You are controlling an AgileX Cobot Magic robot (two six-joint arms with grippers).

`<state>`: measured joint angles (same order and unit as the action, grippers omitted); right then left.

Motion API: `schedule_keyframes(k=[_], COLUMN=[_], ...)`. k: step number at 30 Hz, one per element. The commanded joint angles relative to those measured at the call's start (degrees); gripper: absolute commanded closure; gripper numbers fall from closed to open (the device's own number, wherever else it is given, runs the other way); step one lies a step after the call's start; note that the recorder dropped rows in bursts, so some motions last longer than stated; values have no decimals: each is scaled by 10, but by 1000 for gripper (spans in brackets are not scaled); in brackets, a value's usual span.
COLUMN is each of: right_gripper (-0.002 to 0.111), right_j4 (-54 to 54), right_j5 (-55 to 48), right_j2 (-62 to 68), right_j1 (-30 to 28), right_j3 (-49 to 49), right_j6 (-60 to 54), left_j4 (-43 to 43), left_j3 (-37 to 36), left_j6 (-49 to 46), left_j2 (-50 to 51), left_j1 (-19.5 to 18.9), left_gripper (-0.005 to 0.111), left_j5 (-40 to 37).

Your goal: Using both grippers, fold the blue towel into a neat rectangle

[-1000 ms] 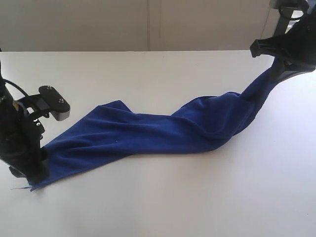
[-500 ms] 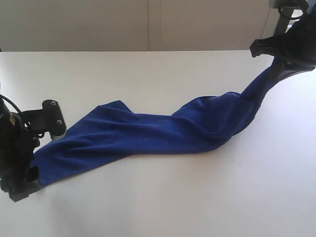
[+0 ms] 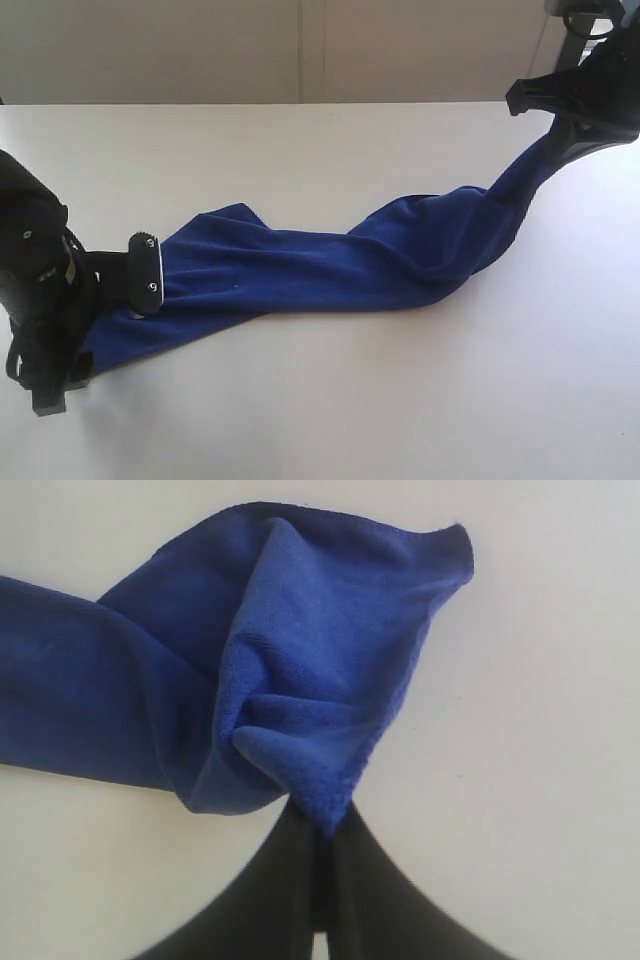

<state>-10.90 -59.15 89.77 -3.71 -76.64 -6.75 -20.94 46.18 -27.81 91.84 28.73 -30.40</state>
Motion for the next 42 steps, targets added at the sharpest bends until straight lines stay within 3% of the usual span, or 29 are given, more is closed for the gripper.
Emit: schedule_keyframes(k=[1, 13, 15, 21, 25, 30, 42], right_gripper=[108, 108, 108, 108, 108, 108, 108], right_j4=[-1, -1, -1, -1, -1, -1, 32], right_j5=[5, 4, 4, 4, 5, 3, -32], right_j2=[-4, -4, -4, -4, -6, -36, -165], right_j1=[-4, -4, -4, -4, -4, -4, -54], right_j3=[2, 2, 2, 2, 2, 1, 1], right_j6=[-8, -8, -8, -8, -6, -6, -4], left_j4=[3, -19, -30, -74, -95, -184, -193], left_j3=[-5, -5, -5, -5, -1, 24, 25], left_j6=[8, 11, 12, 73, 91, 216, 236], left_j2=[17, 38, 38, 38, 33, -26, -245], left_j1=[5, 5, 5, 5, 5, 5, 5], left_gripper=[35, 50, 61, 107, 107, 107, 107], left_j5=[4, 23, 18, 12, -2, -64, -81])
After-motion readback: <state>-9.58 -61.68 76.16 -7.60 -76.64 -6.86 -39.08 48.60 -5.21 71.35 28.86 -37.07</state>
